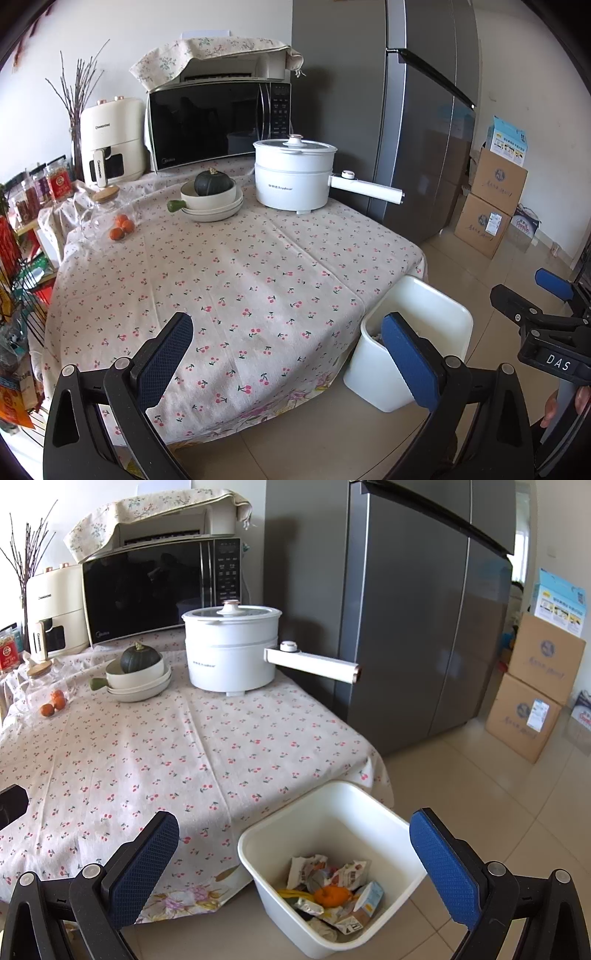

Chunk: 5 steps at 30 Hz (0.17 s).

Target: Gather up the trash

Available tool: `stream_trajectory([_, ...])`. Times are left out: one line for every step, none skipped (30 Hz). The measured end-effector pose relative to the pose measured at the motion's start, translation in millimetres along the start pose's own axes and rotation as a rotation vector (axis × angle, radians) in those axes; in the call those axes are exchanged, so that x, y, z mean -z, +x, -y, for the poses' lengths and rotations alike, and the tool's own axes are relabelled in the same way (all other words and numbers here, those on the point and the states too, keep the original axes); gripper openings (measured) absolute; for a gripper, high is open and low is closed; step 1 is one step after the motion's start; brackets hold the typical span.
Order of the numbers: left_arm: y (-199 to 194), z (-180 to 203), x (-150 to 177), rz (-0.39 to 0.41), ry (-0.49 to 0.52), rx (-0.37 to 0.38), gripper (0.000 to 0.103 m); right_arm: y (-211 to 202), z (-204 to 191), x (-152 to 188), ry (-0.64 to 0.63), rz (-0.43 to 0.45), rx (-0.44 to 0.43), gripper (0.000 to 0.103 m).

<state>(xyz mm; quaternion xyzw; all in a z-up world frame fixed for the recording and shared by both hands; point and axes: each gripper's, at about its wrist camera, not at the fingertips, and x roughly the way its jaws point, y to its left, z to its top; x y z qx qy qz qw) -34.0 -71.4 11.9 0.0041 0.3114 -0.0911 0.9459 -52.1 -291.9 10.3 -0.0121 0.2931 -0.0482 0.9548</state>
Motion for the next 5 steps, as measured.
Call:
stream_trajectory([0.1, -0.7, 0.0, -0.004, -0.005, 0.002, 0.103, -0.3, -0.2, 0.1, 0.000, 0.002, 0.002, 0.103])
stream_trajectory([-0.1, -1.4, -0.4, -0.005, -0.007, 0.005, 0.103, -0.7, -0.5, 0.2, 0.000, 0.004, 0.004, 0.103])
stream_trajectory([-0.6, -1.8, -0.8, -0.007, -0.008, 0.006, 0.103, -0.9, -0.6, 0.2, 0.000, 0.005, 0.006, 0.103])
stream_trajectory([-1.4, -2.2, -1.5, -0.008, -0.011, 0.007, 0.103, -0.8, -0.5, -0.1, 0.000, 0.005, 0.007, 0.103])
stream_trajectory([-2.1, -2.4, -2.5, -0.011, -0.013, 0.016, 0.103, -0.8, -0.6, 0.0, 0.002, 0.005, 0.007, 0.103])
